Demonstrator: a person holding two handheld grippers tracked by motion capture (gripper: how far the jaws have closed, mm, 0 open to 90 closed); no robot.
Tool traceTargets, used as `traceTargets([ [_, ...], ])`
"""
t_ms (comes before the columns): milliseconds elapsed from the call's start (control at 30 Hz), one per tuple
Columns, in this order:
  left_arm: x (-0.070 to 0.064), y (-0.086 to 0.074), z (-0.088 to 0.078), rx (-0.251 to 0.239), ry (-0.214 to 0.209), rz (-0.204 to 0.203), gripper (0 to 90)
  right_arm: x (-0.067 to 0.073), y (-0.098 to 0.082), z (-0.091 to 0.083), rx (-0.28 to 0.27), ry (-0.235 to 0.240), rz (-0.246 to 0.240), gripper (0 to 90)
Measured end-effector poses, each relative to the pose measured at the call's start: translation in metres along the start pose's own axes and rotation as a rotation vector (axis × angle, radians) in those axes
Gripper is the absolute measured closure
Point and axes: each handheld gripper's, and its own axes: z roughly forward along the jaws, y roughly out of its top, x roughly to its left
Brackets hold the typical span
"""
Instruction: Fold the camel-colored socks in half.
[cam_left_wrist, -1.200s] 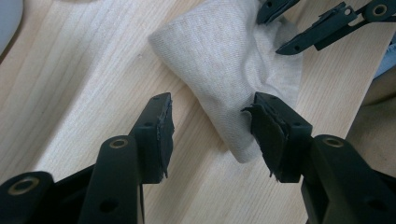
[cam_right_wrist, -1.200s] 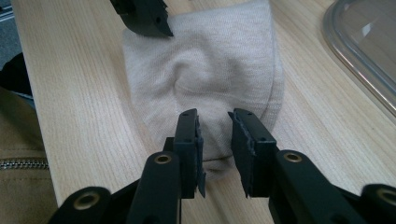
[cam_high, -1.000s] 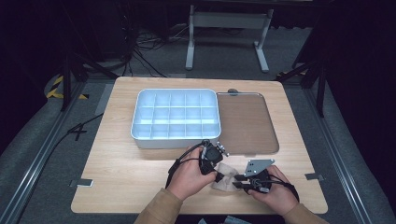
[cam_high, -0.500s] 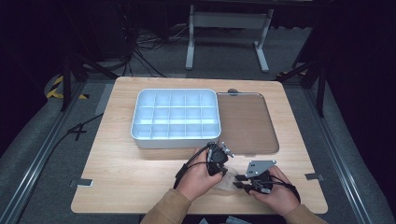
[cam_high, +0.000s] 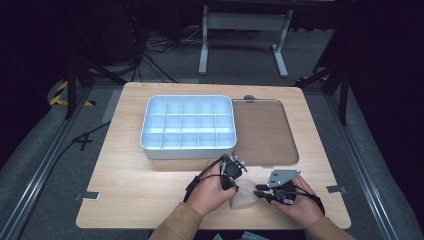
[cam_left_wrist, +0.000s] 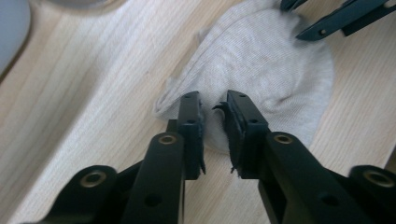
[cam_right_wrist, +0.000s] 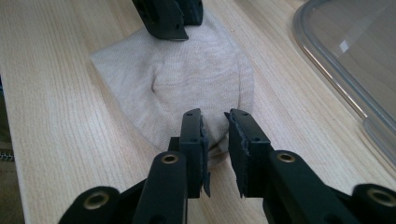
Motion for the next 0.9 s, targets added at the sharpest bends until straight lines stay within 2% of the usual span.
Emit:
traceTargets([
  [167,0.001,-0.001,-0.016,-0.041,0.008,0.009,64.6,0.000,0.001,-0.007,-0.022,0.003,0.007,78.5],
  [333,0.000,-0.006,-0.027,-0.052,0.020,0.020,57.3,-0.001,0.003,-0.015,-0.042,-0.012,0.021,81.4],
  [500,-0.005,-0.015,-0.039,-0.032,0.030,0.077,49.8,0.000,0.007,-0.022,-0.068,-0.001,0.039,87.1],
  [633,-0.007,-0.021,-0.046,-0.036,0.030,0.100,47.2,0.001,0.008,-0.022,-0.073,0.013,0.054,88.4],
  [700,-0.006,-0.024,-0.051,-0.033,0.016,0.123,46.8,0.003,0.009,-0.022,-0.071,0.020,0.058,88.8],
  [900,-0.003,-0.027,-0.051,-0.028,0.014,0.131,45.1,0.004,0.010,-0.022,-0.087,0.028,0.066,88.7],
])
